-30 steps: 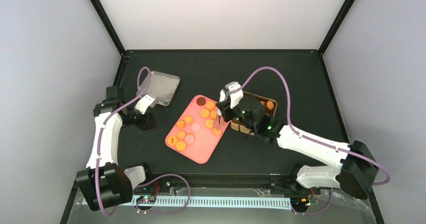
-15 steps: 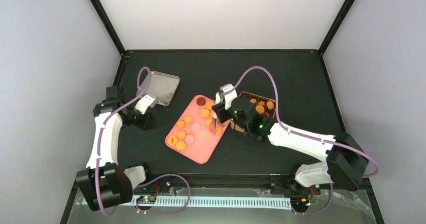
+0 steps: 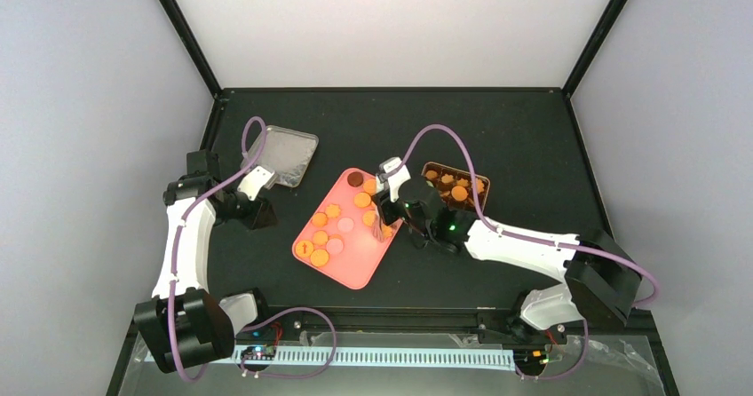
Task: Pack the cookies
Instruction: Pick up the fake cookies from the plate.
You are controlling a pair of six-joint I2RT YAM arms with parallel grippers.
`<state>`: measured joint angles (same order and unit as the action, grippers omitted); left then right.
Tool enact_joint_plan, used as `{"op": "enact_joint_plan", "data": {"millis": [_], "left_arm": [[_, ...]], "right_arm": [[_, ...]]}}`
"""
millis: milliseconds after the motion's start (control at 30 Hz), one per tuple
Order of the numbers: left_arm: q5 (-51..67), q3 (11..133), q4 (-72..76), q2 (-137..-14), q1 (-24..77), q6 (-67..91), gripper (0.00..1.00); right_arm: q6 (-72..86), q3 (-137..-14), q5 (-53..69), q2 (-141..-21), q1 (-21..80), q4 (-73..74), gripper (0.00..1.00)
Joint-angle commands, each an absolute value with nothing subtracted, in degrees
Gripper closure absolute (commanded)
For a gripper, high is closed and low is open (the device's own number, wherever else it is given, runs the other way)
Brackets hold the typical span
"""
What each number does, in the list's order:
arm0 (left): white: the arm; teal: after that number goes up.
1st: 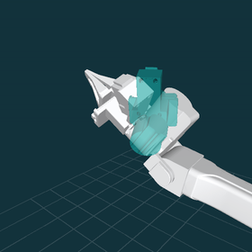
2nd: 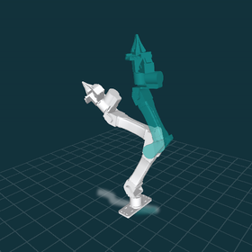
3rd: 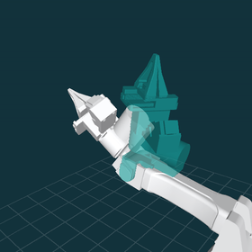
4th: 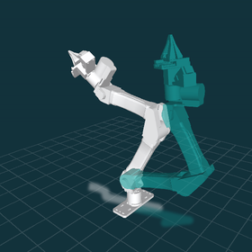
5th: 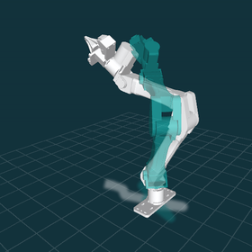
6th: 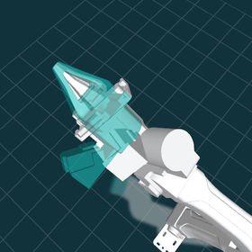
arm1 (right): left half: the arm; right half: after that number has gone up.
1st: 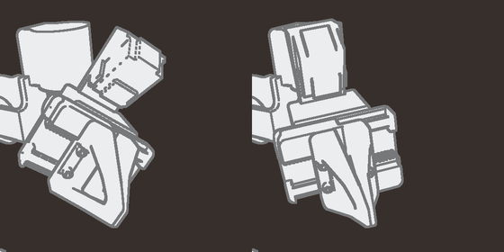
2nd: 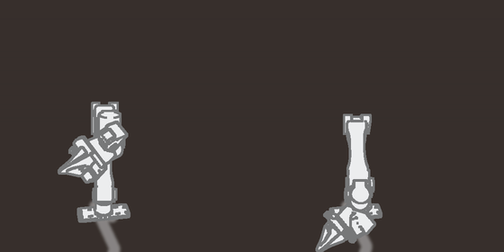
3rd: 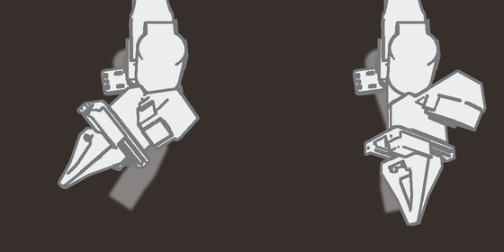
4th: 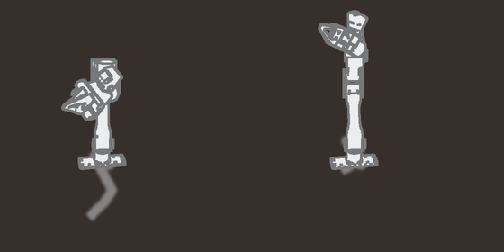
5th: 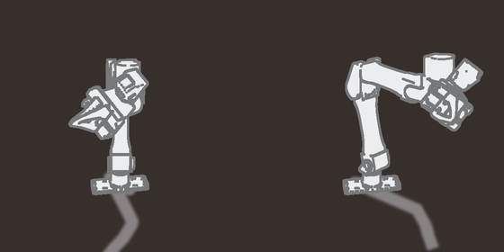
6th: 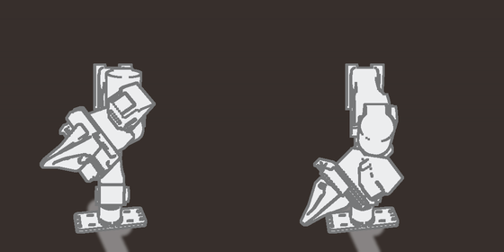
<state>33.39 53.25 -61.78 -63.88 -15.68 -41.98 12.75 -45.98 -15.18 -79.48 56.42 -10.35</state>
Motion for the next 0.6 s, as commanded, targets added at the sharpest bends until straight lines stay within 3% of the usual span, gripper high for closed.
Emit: {"op": "enact_joint_plan", "data": {"millis": [0,267,567], "left_arm": [[33.7,55.8,-63.4,-64.2,-16.0,-42.5,0.58],[33.8,55.9,-63.5,-64.3,-16.0,-42.2,0.58],[33.8,56.3,-63.6,-64.2,-16.0,-42.2,0.58]], "right_arm": [[12.4,-45.1,-16.3,-79.4,56.9,-13.1,0.65],[12.5,-45.9,-19.2,-77.8,57.1,-12.3,0.81],[12.9,-48.0,-21.3,-65.1,50.9,-7.8,0.83]]}}
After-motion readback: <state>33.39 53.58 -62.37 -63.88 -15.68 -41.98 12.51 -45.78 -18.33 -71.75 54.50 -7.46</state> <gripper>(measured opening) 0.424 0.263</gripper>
